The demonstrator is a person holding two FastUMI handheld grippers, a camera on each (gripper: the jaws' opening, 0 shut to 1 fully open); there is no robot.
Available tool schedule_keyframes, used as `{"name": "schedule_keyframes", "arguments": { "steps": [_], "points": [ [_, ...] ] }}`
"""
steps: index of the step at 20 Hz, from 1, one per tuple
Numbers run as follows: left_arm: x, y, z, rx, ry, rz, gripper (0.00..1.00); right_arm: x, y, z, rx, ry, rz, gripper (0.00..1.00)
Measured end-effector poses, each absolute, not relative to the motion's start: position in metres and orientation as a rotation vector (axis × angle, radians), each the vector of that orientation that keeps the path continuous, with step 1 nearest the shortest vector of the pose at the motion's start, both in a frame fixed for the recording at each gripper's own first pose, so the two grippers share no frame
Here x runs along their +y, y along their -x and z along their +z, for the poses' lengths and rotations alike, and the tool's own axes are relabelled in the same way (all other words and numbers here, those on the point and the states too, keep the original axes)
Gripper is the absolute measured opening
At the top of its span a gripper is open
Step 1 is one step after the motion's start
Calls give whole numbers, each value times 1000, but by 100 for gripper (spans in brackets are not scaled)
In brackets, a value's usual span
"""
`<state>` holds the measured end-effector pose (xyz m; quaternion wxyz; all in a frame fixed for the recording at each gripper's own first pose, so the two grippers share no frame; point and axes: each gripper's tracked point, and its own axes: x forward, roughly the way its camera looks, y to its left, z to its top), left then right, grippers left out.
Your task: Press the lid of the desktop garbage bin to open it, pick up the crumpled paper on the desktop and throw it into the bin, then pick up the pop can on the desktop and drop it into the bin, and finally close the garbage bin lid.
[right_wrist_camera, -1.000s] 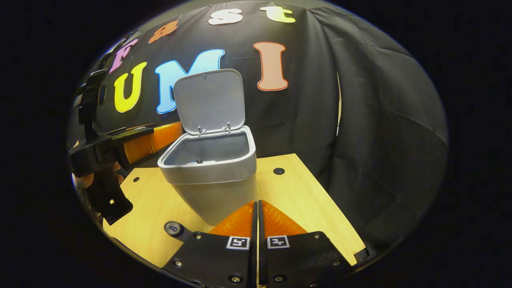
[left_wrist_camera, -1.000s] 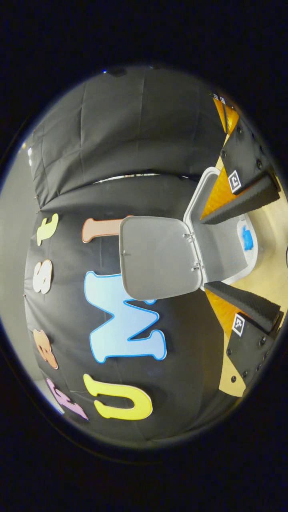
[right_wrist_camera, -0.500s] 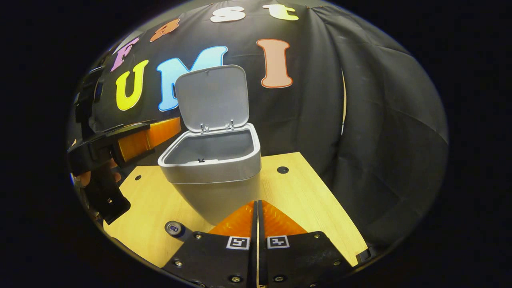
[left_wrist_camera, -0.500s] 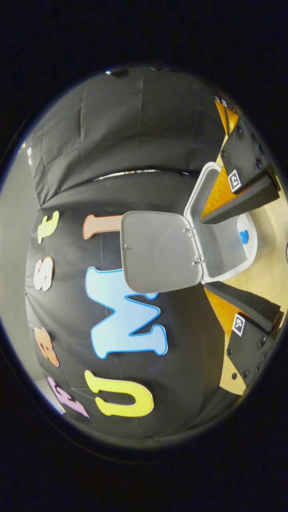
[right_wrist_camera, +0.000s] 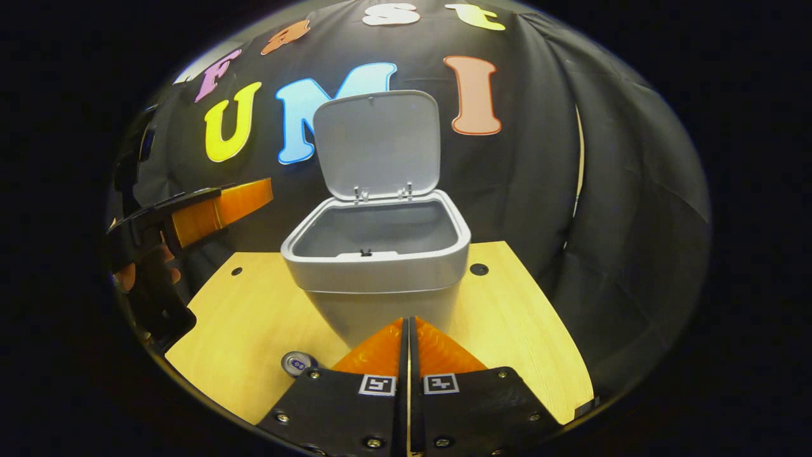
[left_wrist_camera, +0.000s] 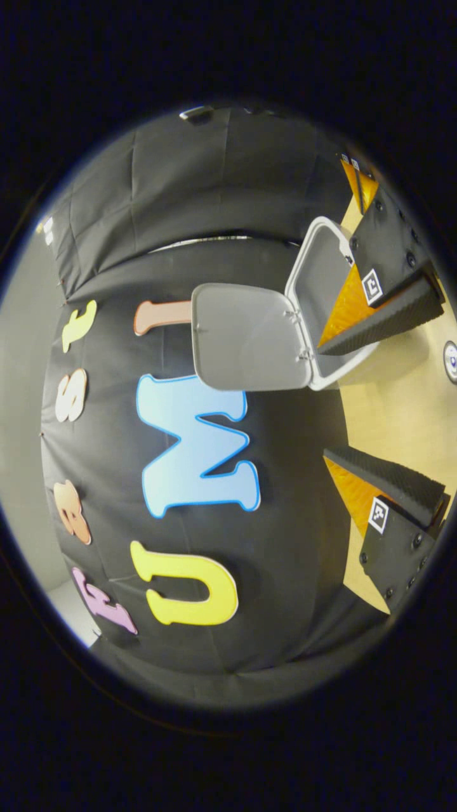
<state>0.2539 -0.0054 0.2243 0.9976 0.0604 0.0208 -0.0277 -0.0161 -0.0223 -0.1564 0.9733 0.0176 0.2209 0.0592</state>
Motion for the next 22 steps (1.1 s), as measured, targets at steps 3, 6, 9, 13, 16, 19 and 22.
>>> {"name": "schedule_keyframes", "arguments": {
  "steps": [3,6,9,13,16,19,22],
  "points": [
    [27,-245,222,48,-105,6,99,-8,14,-158,454,-25,148,2],
    [62,-235,217,61,-77,70,99,7,13,-161,466,-13,176,2],
    [94,-224,212,72,-59,130,99,19,11,-162,474,-4,197,2],
    [128,-207,209,77,-39,193,99,32,15,-164,484,6,227,2],
    [145,-198,207,83,-26,229,95,44,13,-167,493,12,253,2],
    [153,-189,205,87,-10,242,99,61,17,-174,520,9,304,2],
    [159,-184,204,89,3,253,95,76,21,-175,524,2,341,21]
  ]
}}
